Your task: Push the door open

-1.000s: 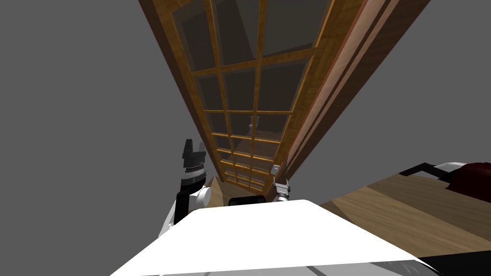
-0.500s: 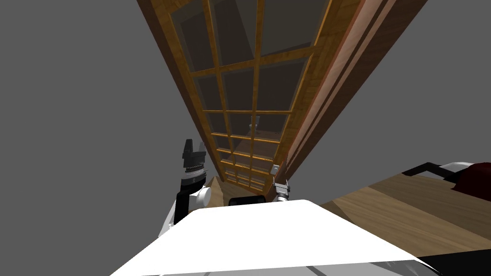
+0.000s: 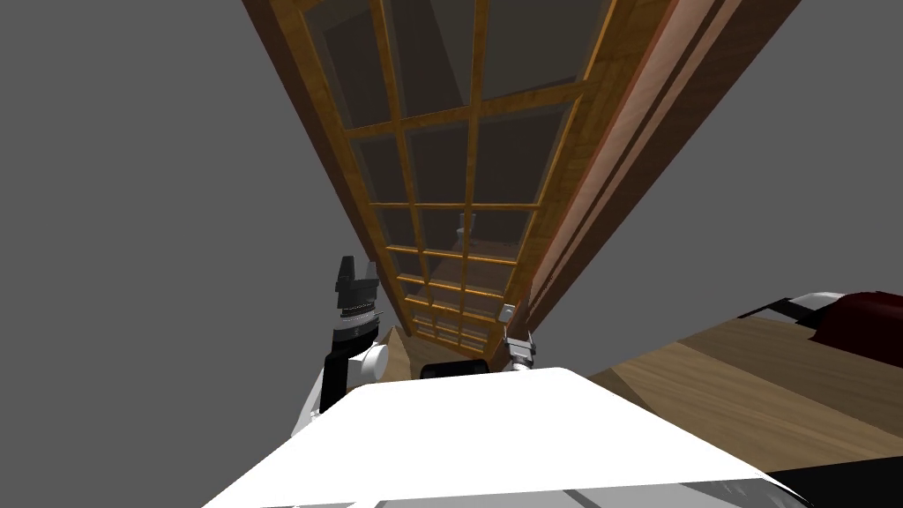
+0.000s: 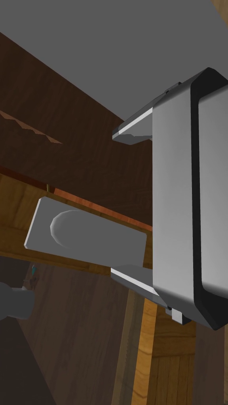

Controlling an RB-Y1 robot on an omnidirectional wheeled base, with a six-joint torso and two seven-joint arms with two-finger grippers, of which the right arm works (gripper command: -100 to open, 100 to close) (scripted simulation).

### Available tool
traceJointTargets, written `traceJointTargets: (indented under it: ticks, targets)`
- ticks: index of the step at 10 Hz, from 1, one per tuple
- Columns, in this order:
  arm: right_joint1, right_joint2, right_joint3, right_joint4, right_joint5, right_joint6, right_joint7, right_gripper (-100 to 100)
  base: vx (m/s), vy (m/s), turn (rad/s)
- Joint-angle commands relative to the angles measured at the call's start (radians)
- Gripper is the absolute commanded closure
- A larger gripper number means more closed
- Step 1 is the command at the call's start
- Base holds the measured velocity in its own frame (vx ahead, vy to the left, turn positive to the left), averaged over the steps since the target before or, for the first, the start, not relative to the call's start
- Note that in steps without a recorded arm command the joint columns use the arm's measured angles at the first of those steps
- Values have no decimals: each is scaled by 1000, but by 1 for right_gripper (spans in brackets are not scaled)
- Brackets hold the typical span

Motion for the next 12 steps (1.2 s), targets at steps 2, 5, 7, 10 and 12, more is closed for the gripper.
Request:
traceJointTargets:
  ticks: [2, 5, 7, 10, 12]
  targets:
    - [-41, -18, -9, -9, 2, -3, -6, -100, 29, 17, -6]
    - [-41, -18, -9, -9, 2, -3, -6, -100, -11, -4, 3]
    - [-41, -18, -9, -9, 2, -3, -6, -100, 11, -2, 3]
    - [-27, -23, -12, 7, -3, -24, -3, -100, 17, 22, -40]
    - [-28, -23, -14, 2, -4, -24, -2, -100, 50, 51, -61]
